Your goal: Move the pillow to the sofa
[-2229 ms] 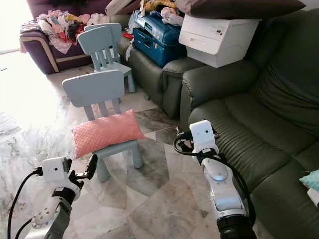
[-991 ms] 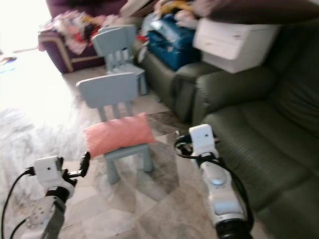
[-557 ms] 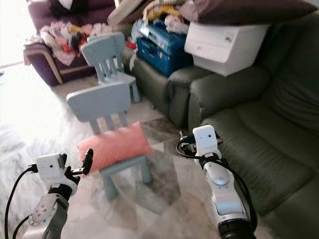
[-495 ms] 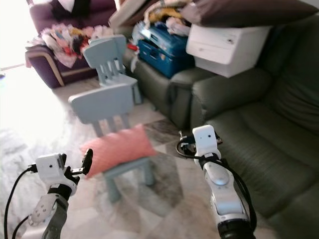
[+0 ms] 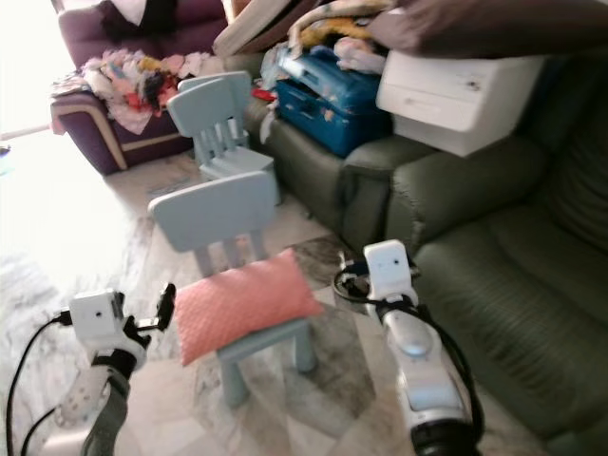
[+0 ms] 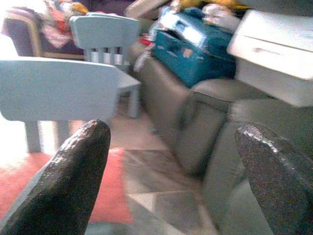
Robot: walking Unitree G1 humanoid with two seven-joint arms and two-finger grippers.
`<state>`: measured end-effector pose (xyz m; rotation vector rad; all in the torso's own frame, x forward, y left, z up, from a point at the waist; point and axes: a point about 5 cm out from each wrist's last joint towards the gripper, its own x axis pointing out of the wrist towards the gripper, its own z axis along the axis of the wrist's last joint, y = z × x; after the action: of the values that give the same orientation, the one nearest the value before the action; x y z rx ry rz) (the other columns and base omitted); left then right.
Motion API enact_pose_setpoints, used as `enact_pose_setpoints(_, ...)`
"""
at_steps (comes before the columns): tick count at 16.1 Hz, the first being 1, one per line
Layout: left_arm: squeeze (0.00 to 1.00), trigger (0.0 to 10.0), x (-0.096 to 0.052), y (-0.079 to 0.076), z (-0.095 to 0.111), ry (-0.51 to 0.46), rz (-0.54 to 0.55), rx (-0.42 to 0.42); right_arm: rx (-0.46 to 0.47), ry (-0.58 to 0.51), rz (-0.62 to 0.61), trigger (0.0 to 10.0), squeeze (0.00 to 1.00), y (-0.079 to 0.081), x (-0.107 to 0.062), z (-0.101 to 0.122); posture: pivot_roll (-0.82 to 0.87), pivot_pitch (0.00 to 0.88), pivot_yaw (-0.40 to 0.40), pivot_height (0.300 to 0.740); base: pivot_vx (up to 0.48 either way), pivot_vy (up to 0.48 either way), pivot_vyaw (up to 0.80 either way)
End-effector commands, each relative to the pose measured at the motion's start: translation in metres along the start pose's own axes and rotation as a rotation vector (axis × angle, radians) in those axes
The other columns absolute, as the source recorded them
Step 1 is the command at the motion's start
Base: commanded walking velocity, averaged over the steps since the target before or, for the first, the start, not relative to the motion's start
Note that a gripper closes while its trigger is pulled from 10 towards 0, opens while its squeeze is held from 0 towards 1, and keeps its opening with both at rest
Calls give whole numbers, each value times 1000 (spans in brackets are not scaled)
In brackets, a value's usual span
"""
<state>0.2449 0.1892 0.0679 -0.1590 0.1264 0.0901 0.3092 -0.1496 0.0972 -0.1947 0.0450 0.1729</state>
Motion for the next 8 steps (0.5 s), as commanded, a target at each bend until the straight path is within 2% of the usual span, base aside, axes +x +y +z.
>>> enact_pose_setpoints(1, 0, 10000, -1, 4, 0, 5, 15, 14, -1, -16, 14, 10000, 0, 3, 1, 4, -150, 0, 58, 740, 0, 0, 0)
enact_pose_setpoints(6, 0, 10000, 1, 3, 4, -17, 29, 43, -11, -25, 28, 10000, 0, 8, 4, 5, -142, 0, 61, 740, 0, 0, 0)
enact_pose_setpoints(8, 0, 10000, 1, 3, 6, -29, 37, 49, -8, -28, 29, 10000, 0, 9, 4, 5, -144, 0, 65, 740, 407, 0, 0)
